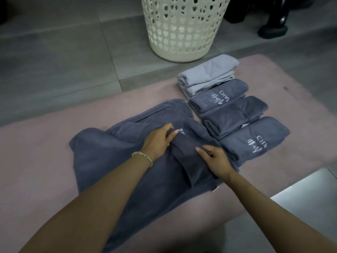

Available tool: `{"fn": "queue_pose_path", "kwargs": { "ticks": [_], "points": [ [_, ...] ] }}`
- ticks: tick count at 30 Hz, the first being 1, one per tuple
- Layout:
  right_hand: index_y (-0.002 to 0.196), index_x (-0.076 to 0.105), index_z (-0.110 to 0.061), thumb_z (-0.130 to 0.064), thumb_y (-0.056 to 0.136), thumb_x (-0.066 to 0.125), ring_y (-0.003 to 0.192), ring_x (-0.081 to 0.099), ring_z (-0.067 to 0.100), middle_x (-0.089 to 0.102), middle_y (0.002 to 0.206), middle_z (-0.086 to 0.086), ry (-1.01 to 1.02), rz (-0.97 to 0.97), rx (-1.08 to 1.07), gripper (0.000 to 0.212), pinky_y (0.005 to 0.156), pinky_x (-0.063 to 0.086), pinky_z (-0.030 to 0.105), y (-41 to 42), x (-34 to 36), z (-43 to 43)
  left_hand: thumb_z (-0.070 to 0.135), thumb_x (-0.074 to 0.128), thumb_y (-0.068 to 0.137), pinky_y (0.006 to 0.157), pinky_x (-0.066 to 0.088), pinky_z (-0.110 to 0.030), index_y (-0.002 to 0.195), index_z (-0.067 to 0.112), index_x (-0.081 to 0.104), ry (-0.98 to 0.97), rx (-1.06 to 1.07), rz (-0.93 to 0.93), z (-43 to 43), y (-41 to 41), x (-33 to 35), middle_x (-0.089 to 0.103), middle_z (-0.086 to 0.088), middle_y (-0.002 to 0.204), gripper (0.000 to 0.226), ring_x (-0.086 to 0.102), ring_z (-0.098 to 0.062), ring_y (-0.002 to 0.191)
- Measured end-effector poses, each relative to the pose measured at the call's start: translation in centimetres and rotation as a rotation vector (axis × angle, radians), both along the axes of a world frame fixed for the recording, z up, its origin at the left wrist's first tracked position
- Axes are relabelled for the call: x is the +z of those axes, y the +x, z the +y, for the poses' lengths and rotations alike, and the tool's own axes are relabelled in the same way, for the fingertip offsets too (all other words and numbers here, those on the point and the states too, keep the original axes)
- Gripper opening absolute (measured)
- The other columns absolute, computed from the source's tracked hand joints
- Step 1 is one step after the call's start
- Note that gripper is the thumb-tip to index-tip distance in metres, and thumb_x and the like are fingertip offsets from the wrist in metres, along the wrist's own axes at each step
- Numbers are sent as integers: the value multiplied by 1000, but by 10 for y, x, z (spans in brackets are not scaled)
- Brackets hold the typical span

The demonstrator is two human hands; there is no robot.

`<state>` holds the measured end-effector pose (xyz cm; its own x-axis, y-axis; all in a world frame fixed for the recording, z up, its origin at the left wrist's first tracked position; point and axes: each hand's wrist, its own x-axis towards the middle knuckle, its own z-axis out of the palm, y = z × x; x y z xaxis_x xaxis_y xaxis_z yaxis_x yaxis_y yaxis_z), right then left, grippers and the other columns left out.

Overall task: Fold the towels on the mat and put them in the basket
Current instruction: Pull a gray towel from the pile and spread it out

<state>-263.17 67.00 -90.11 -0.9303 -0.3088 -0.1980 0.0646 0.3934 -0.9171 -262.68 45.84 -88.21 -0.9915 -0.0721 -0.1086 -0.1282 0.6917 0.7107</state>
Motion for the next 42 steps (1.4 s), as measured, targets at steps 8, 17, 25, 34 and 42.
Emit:
{"fn": "queue_pose_path", "kwargs": {
  "ticks": [8,17,25,34,42],
  "points": [
    [81,68,-21,-33,90,60,78,64,22,70,79,2,534,111,-34,17,69,46,32,-19,-15,74,50,37,96,89,47,-37,134,23,38,-17,-246,-260,69,-37,-26,67,-6,97,47,62,-23,94],
    [126,53,-10,-28,89,64,120,50,23,53,130,8,431,228,87,43,96,36,21,-44,-2,2,56,47,89,114,18,-43,150,16,14,-385,96,-154,-36,-47,-35,19,-14,154,80,20,-31,141],
    [145,28,-24,-59,82,59,141,25,27,21,155,5,604,-85,106,78,116,21,41,-61,-22,-22,76,40,79,114,18,-47,142,12,28,-484,264,-407,-117,-38,-64,36,-18,146,90,31,-36,135],
    [102,70,-5,-55,76,69,93,66,19,71,93,0,254,-318,49,56,82,54,23,-57,-1,-46,77,47,74,68,45,-26,65,9,62,164,263,-300,-110,-8,-33,63,0,70,70,58,-16,70],
    [66,64,-8,-79,58,59,68,63,15,66,66,3,362,-314,247,72,75,53,32,-4,3,-36,73,38,75,74,45,-24,59,14,62,178,266,-566,-121,135,-19,65,2,66,65,60,-13,71]
  ]
}}
